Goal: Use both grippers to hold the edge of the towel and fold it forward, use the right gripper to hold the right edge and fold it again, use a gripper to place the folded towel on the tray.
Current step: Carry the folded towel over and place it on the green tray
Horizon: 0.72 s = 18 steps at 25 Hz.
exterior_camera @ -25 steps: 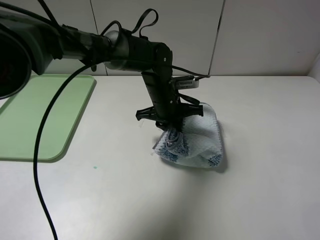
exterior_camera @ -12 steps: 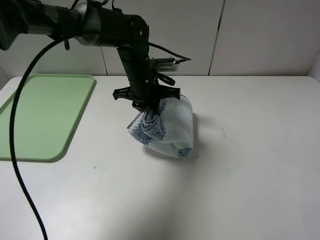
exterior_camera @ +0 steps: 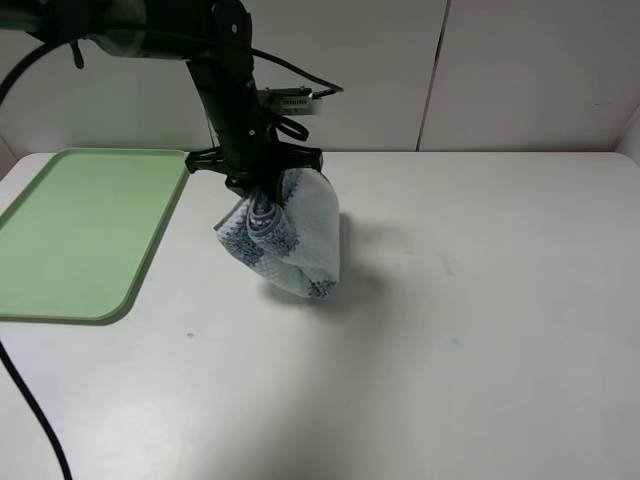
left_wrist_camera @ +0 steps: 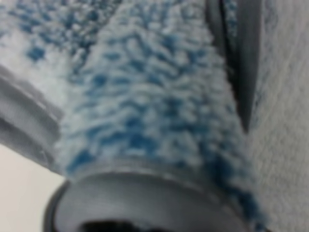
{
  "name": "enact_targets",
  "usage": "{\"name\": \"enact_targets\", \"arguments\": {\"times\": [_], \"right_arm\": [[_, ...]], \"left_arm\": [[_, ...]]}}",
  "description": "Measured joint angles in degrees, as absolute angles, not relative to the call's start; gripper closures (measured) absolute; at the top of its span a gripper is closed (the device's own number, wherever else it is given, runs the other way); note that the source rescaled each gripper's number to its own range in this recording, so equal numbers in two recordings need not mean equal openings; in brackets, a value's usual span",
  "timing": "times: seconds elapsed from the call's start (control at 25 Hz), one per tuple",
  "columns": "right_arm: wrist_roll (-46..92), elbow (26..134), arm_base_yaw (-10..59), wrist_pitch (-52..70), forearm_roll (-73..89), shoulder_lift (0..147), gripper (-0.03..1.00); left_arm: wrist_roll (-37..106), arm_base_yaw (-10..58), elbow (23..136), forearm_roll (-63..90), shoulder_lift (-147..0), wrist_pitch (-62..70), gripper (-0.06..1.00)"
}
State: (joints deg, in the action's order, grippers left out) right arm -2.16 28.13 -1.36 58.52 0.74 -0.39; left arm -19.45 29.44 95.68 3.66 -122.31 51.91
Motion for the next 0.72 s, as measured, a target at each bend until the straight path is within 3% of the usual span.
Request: {"name": "enact_targets", "arguments": {"times": [0.4,0.72], "right_arm": [[-2.2,28.1,-1.4,58.5,0.7,-0.4,-0.03],[-2.2,28.1,-1.4,58.5,0.7,-0.4,-0.03]], "left_arm": [[-16.7,22.6,86.2,3.7,-115.7,48.3,0.75],[-11.6,15.6,84.8,3.7,-114.2,47.2,0.75]]}}
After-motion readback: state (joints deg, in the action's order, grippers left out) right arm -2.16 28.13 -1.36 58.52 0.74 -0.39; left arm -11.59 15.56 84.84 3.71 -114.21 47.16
